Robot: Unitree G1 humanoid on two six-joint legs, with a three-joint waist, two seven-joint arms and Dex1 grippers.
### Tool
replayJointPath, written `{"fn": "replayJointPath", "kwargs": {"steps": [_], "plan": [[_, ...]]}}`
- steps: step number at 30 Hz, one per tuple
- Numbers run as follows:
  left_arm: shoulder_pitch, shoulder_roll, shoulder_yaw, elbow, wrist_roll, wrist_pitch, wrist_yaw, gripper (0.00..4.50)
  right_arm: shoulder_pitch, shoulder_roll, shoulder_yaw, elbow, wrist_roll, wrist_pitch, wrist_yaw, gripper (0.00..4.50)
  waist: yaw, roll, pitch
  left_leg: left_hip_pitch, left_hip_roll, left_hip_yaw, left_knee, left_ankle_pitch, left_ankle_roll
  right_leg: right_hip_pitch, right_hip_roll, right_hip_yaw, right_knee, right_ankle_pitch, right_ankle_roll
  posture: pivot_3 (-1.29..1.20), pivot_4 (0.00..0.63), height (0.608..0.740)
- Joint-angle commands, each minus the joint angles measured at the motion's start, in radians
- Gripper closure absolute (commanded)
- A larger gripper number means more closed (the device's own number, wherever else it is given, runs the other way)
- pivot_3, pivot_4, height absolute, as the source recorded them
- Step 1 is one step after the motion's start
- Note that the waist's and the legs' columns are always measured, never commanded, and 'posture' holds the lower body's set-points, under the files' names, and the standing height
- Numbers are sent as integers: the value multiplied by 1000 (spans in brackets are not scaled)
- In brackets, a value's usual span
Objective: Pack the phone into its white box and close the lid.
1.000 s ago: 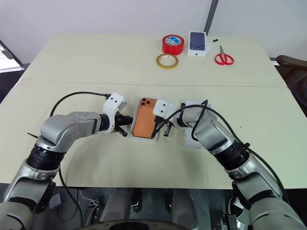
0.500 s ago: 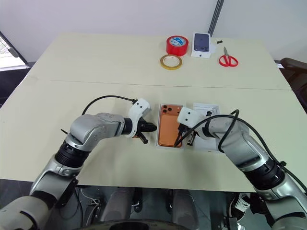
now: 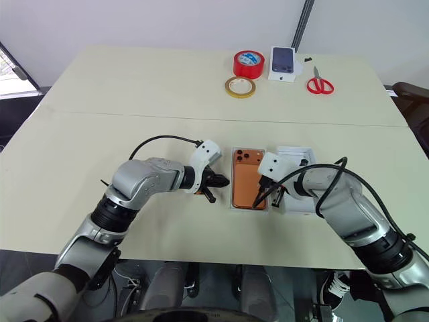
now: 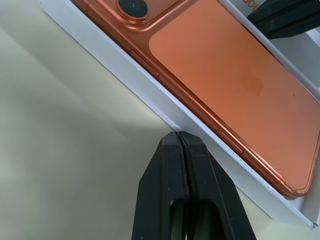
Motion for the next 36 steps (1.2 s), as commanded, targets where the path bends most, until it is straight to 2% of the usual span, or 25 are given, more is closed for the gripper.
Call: {"fn": "replayJointPath", "kwargs": {"steps": [1, 14, 22, 26, 29, 31, 36], "plan": [[-33, -62, -30, -8, -15, -25, -48, 4459, 16, -11, -5, -54, 31, -3, 20, 4500, -1, 0, 0, 0, 0, 0, 1, -1, 1, 0, -1, 0, 0, 0, 0, 0, 150, 736], [-28, -50, -10, -15, 19, -18, -75, 4459, 35, -54, -50, -14, 29, -27, 16, 4500, -2, 0, 0, 0, -1, 0, 2, -1, 2, 1, -3, 0, 0, -1, 1, 0, 150, 736], [31, 107, 163, -121, -3, -59, -106, 4459, 73, -140, -233, -39, 132, -21, 79, 4500, -8, 1, 0, 0, -1, 1, 2, -1, 2, 0, -3, 0, 2, -1, 2, 0, 150, 736], [138, 197, 227, -239, 4, -246, -166, 4459, 10, -140, -321, -41, 236, 150, 94, 4500, -16, 1, 0, 0, 0, 2, 1, -2, 2, -1, -3, 0, 3, -1, 1, 0, 150, 736], [231, 270, 237, -304, 1, -350, -243, 4500, -51, -134, -342, -38, 312, 320, 90, 3674, -16, 1, 0, 0, 1, 2, 1, -2, 2, -1, -4, 0, 3, -1, 1, 0, 150, 736], [283, 305, 241, -330, -5, -414, -292, 4500, -79, -129, -343, -40, 349, 410, 75, 2672, -13, 1, 0, 0, 1, 2, 1, -2, 2, -1, -5, 0, 3, -1, 1, 0, 150, 736], [375, 375, 212, -362, 40, -591, -384, 4500, -191, -21, -346, 17, 370, 677, -64, 102, -13, 2, 0, -1, 1, 2, 1, -2, 2, -2, -6, 0, 2, -1, 1, 0, 150, 736]]}}
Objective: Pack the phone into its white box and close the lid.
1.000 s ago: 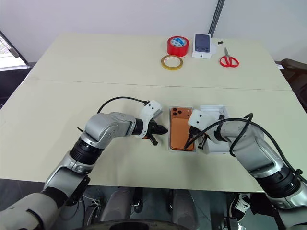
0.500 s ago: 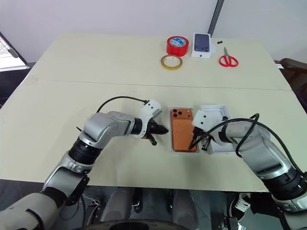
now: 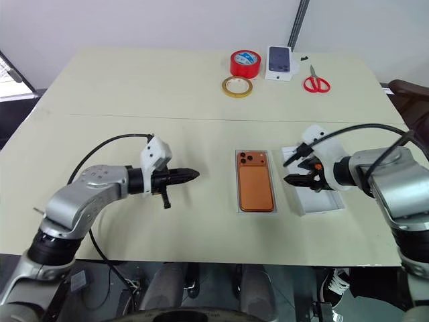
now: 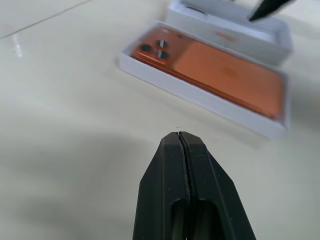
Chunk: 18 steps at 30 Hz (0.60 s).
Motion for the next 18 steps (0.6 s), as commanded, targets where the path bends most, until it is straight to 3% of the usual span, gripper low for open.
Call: {"fn": "replayJointPath", "kwargs": {"steps": [1, 10, 13, 15, 18], "plan": [[30, 17, -7, -49, 32, -147, -54, 4500, -72, 54, -32, 43, 23, 140, -104, 102, -1, 0, 0, 0, 0, 0, 0, 0, 0, -1, 0, 0, 0, 0, 0, 0, 150, 736], [59, 0, -32, -23, 78, -265, -58, 4500, -96, 151, -48, 177, 165, 148, -404, 102, 5, 1, -1, -3, -1, 1, 0, 0, 1, -2, 0, 0, 0, 0, 0, 0, 150, 736], [60, -12, -31, -21, 77, -264, -51, 4500, -85, 143, -27, 183, 247, 148, -494, 1003, 4, 1, -1, -3, -1, 1, 0, 0, 1, -2, 0, 0, 0, 0, 1, 0, 150, 736], [63, -16, -28, -23, 80, -267, -50, 4500, -80, 123, -10, 178, 314, 148, -539, 1915, 4, 1, -1, -3, -1, 1, 0, 0, 1, -2, 1, 0, 0, 0, 1, 0, 150, 736], [68, -14, -13, -23, 74, -266, -51, 4500, -82, 104, -7, 187, 418, 148, -619, 3635, 1, 1, -1, -3, -1, 1, 0, 0, 2, -2, 1, 0, 0, 0, 1, 0, 150, 736]]}}
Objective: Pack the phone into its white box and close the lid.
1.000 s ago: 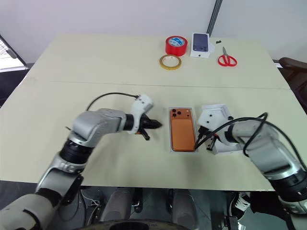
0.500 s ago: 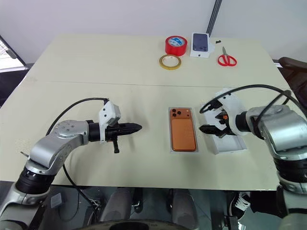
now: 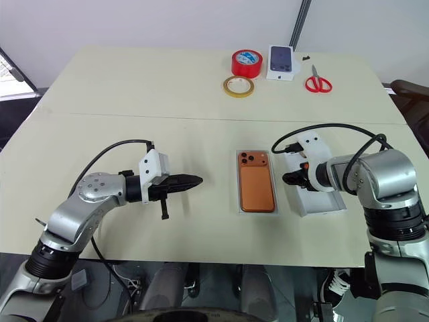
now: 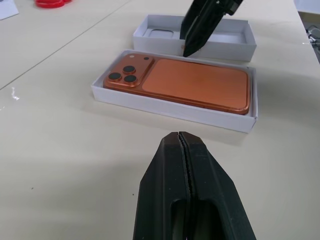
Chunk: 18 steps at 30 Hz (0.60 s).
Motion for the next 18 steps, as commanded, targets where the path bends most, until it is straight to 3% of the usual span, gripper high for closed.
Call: {"fn": "replayJointPath", "kwargs": {"steps": [1, 2, 5, 12, 14, 16, 18], "plan": [[5, -1, 18, -17, -7, -22, 1, 4500, -14, -38, -10, -5, 134, 6, -94, 4096, -1, 0, 0, 0, 0, 0, 0, 0, 0, 0, 0, 0, 0, 0, 0, 0, 150, 736], [5, -2, 22, -15, -8, -20, 3, 4500, -16, -44, -11, 1, 172, 6, -121, 4478, -2, 0, 0, 0, 0, 0, 0, 0, 0, 0, 0, 0, 0, 0, 0, 0, 150, 736], [7, -3, 36, -10, -11, -19, 12, 4500, -34, -52, -25, 36, 284, 6, -219, 4478, -3, 0, 0, 0, 0, 0, 0, 0, 0, 0, 0, 0, 0, 0, 0, 0, 150, 736], [38, -20, 167, 38, -40, -3, 103, 4500, -313, 86, -282, 311, 593, 6, -479, 4478, -26, 1, 1, 0, 0, 0, 0, 0, 0, 0, 2, 0, 1, 2, 3, 0, 150, 736], [47, -24, 205, 48, -56, 1, 122, 4500, -391, 148, -355, 399, 754, 6, -570, 4478, -30, 2, 1, 0, 1, 0, 0, 0, 0, -1, 4, 1, 2, 2, 4, 0, 150, 736], [47, -22, 218, 57, -50, -1, 134, 4500, -344, 176, -269, 390, 1156, -155, -754, 4478, -28, 1, 0, 0, 2, 0, 0, 0, 0, -1, 5, 0, 2, 3, 4, 0, 150, 736], [37, -20, 223, 74, -43, -7, 138, 4500, -277, 305, -221, 314, 1342, -276, -876, 4478, -27, -1, -1, 1, 2, 0, -1, 0, 0, 1, 6, -1, 2, 3, 4, 0, 150, 736]]}}
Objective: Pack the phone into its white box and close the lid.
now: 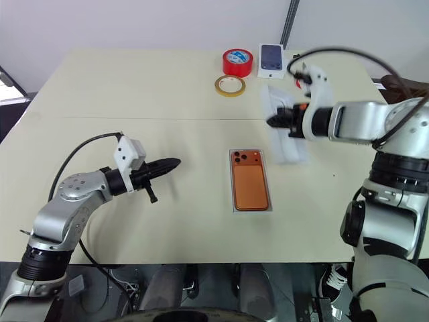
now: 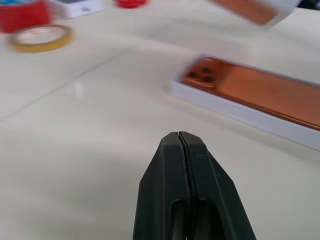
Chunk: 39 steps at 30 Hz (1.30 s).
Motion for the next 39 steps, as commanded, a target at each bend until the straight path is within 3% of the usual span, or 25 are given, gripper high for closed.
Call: {"fn": "replayJointPath", "kwargs": {"steps": [1, 3, 7, 13, 16, 20, 22, 27, 29, 33, 36, 39], "plan": [[-16, 3, 25, 6, -5, -16, 9, 4500, 92, 177, 65, -115, 314, -169, -187, 4478, -1, 0, 0, 1, 0, 0, 0, 0, 0, 1, 1, 0, 0, 0, 0, 0, 150, 736], [-28, 5, 26, 18, -3, -19, 7, 4500, 163, 324, 60, -216, 314, -255, -317, 4478, 1, 1, 0, 1, 1, 0, 0, 0, 0, 0, 1, 0, 1, 0, 0, 0, 150, 736], [-50, 10, 2, 25, 17, -35, -3, 4500, 308, 504, 98, -382, 314, -377, -530, 4478, 9, 2, 1, -1, 1, -1, 1, 0, 0, -2, -3, 1, 4, 0, 1, 0, 150, 736], [-80, -15, -48, 7, 13, -21, -18, 4500, 437, 416, 115, -391, 314, -349, -535, 4478, 6, 3, 0, -1, -1, -1, 2, 0, 0, 0, -5, 1, -1, -1, 0, 0, 150, 736], [-88, -34, -94, -3, 19, -10, -23, 4500, 454, 350, 118, -370, 314, -319, -465, 3592, 5, 4, 0, -1, -1, -1, 2, 0, 1, 0, -5, 1, -1, -1, 0, 0, 150, 736], [-108, -67, -163, -3, 33, -7, -25, 4500, 417, 222, 126, -317, 314, -264, -356, 1512, 4, 5, -1, -1, -1, -1, 2, 0, 1, 0, -5, 1, -1, -1, 0, 0, 150, 736], [-133, -102, -206, 17, 44, 3, -14, 4500, 345, 79, 142, -274, 314, -205, -258, 479, 6, 6, 0, -1, -1, 0, 2, 0, 1, 0, -5, 2, -1, -1, 0, 0, 150, 736], [-185, -171, -279, 65, 84, 19, 4, 4500, 229, -220, 213, -229, 294, -134, -124, 479, 8, 7, 1, -1, -2, 0, 2, -1, 2, 0, -5, 2, -2, -2, -2, 0, 150, 736], [-202, -191, -300, 88, 101, 19, 11, 4500, 216, -270, 223, -214, 257, -141, -78, 479, 8, 7, 0, -1, -2, -1, 1, -1, 3, 0, -3, 2, -2, -2, -1, 0, 150, 736], [-240, -230, -336, 128, 129, 24, 14, 4500, 227, -333, 238, -252, 21, -134, 69, 479, 8, 8, 0, -1, -2, 0, 2, -1, 3, -1, -2, 2, -1, -1, 0, 0, 150, 736], [-252, -252, -351, 141, 143, 22, 16, 4500, 236, -366, 254, -282, -142, -151, 197, 1300, 9, 8, 0, -2, -2, 0, 2, -1, 3, -1, -3, 2, -2, -1, 0, 0, 150, 736], [-252, -271, -351, 143, 142, 31, 26, 4500, 242, -390, 276, -324, -286, -170, 323, 2768, 9, 8, 0, -3, -2, -1, 2, -1, 3, -2, -3, 2, -2, -1, 0, 0, 150, 736]]}}
